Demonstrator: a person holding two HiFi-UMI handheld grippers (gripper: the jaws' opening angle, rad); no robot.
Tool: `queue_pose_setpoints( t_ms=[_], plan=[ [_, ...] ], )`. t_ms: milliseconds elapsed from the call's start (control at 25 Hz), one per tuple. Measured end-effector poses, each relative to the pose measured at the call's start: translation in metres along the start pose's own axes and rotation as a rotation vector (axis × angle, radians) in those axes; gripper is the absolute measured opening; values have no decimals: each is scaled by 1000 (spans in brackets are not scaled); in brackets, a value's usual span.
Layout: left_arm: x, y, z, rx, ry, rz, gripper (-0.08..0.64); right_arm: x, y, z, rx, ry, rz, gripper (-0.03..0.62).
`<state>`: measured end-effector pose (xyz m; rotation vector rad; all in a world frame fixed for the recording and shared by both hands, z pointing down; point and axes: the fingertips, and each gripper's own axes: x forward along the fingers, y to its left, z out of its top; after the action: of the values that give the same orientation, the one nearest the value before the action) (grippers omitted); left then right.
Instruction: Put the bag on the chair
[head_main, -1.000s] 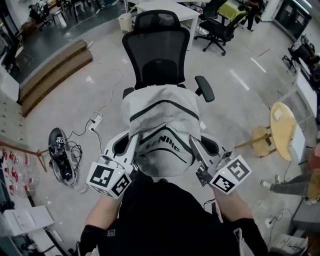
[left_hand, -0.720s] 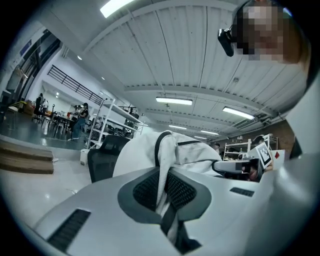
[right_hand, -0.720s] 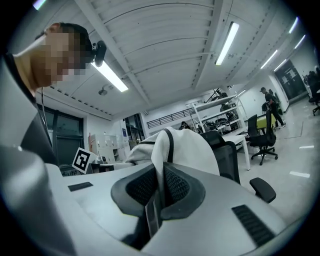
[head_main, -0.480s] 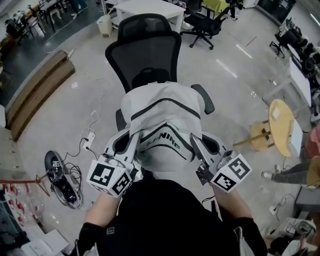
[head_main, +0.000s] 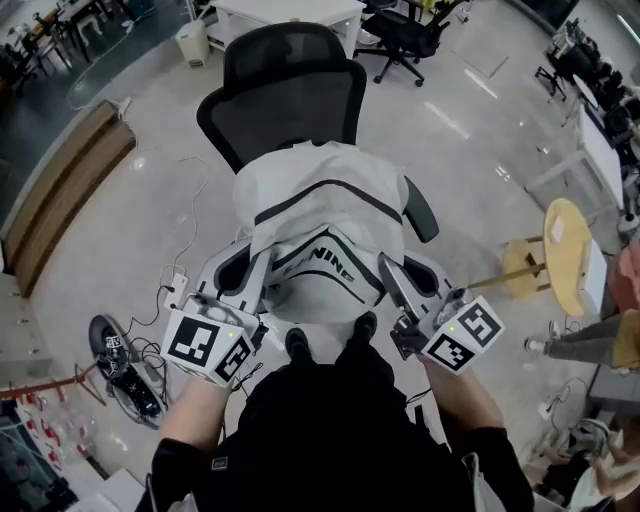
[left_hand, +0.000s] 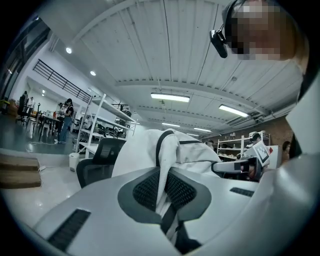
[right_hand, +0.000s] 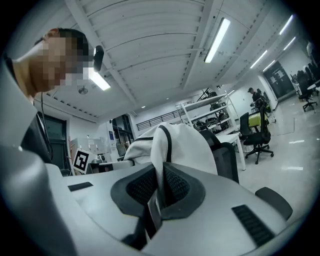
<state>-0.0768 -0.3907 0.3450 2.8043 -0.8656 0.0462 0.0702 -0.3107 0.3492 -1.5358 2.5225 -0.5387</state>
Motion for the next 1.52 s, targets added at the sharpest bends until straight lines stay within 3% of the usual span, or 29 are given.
queue_pose_setpoints(
  t_ms=[280, 640, 880, 1120, 1520],
  plan=[
    [53, 13, -18, -51, 32, 125, 26, 24, -64, 3, 31, 85, 103, 35],
    [112, -13, -41, -124, 12, 316, 27, 19, -141, 17, 14, 203, 293, 35],
    [142, -9, -57, -194, 7, 322, 26, 34, -177, 22, -8, 223, 293, 35],
    [175, 7, -71, -165, 46, 278, 26, 51, -211, 11, -1, 239, 245, 35],
    [196, 40, -143, -205, 143, 289, 26, 75, -253, -64, 75, 343, 201, 35]
  ],
)
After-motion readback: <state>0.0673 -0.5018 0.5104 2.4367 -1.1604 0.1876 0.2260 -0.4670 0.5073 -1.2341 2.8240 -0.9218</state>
